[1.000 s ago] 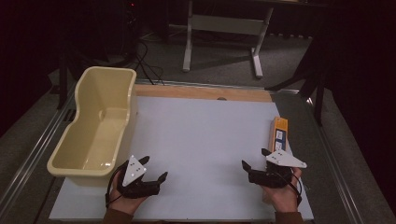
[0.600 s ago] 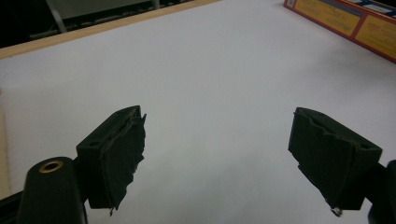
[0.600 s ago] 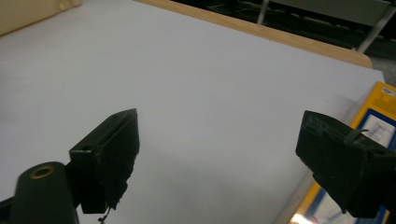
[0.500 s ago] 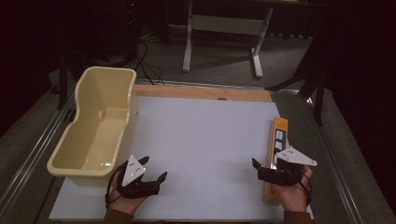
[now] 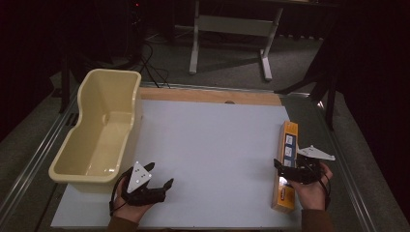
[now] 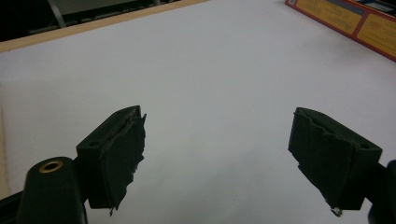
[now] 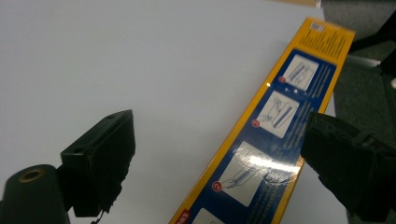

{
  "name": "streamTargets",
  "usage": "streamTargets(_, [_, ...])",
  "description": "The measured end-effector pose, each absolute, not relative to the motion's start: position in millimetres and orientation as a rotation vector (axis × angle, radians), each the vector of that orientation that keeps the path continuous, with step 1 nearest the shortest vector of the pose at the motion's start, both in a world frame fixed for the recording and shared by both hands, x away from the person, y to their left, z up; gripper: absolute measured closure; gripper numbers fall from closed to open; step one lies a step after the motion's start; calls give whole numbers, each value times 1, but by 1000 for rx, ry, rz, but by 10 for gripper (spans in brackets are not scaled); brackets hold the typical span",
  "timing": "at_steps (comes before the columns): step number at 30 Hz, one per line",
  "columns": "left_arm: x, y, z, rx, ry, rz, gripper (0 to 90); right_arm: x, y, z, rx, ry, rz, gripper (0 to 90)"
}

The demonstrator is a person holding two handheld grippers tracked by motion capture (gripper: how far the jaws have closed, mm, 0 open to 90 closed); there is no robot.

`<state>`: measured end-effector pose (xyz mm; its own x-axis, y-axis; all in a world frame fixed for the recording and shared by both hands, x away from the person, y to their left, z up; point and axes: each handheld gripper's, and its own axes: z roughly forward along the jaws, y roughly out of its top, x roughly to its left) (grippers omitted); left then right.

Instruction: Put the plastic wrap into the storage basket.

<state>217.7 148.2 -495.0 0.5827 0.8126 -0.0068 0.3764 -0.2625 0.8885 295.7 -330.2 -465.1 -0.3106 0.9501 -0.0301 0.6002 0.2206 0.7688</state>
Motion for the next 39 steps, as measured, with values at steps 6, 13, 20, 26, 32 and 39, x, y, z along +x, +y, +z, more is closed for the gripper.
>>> streamTargets(6, [217,149,-494,1860,962,578,183,312,-334,-475,1479,1980,849,100])
streamTargets(13, [218,149,-495,1866,965,577,183,328,-340,-487,1588,1975,791,102])
streamTargets(20, [218,148,-495,1868,963,578,183,336,-347,-497,1700,1961,733,134])
streamTargets(26, [218,148,-495,1869,963,578,183,341,-348,-501,1741,1987,726,170])
streamTargets(32, [218,147,-496,1876,960,582,183,343,-347,-500,1779,1994,706,198])
streamTargets(39, [217,145,-496,1887,951,595,183,342,-342,-495,1689,2118,682,258])
